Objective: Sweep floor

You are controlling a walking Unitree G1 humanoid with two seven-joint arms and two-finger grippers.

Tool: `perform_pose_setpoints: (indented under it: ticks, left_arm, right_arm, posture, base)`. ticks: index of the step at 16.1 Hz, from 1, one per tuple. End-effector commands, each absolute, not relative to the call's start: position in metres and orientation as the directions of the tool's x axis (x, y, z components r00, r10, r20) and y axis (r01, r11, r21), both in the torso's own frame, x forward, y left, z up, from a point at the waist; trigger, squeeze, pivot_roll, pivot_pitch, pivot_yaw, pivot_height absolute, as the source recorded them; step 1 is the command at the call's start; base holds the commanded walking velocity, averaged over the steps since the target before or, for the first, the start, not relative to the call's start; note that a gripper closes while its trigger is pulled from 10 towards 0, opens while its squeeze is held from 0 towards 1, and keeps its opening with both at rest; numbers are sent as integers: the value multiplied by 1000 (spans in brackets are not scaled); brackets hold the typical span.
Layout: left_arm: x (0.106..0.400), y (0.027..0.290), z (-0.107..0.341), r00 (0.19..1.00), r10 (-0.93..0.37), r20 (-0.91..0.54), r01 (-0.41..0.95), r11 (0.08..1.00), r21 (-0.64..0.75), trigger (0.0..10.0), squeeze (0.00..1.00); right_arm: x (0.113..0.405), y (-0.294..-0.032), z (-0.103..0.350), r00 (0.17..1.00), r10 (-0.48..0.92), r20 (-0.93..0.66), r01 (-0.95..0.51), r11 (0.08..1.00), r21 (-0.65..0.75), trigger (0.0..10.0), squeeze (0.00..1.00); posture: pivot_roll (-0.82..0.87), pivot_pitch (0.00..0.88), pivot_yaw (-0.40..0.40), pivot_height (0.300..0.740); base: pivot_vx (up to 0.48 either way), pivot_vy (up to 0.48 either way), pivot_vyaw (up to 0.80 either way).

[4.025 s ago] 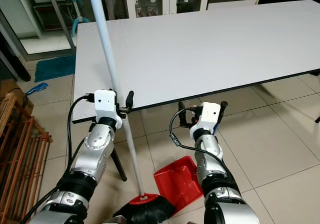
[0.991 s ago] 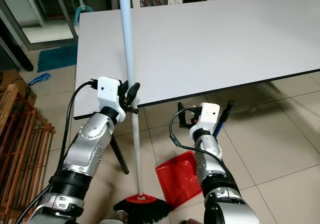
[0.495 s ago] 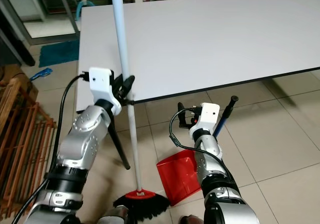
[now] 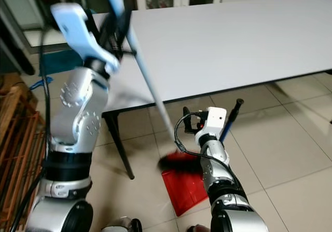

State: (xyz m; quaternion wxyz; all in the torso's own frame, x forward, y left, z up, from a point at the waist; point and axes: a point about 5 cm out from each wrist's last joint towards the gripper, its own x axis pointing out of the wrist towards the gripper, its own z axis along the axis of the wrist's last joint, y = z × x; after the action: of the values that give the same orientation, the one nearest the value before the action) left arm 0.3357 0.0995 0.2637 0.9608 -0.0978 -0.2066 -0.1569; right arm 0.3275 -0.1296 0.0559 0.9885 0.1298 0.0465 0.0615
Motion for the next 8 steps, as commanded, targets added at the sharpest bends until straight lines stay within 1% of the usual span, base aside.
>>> perform_pose_setpoints:
  ticks: [1,8]
  left_arm:
    - [334,99,273,853,-258,454,338,936,-103,10000,0]
    - [333,99,270,858,-261,443,338,935,-103,10000,0]
  right_arm:
    - [327,-130,54,987,133,-87,-105,958,265,10000,0]
    - [326,-131,53,987,132,-91,-104,958,266,10000,0]
  posture:
    - [0,35,15,740]
    - [1,36,14,740]
  base:
    - [0,0,0]
    - [0,0,0]
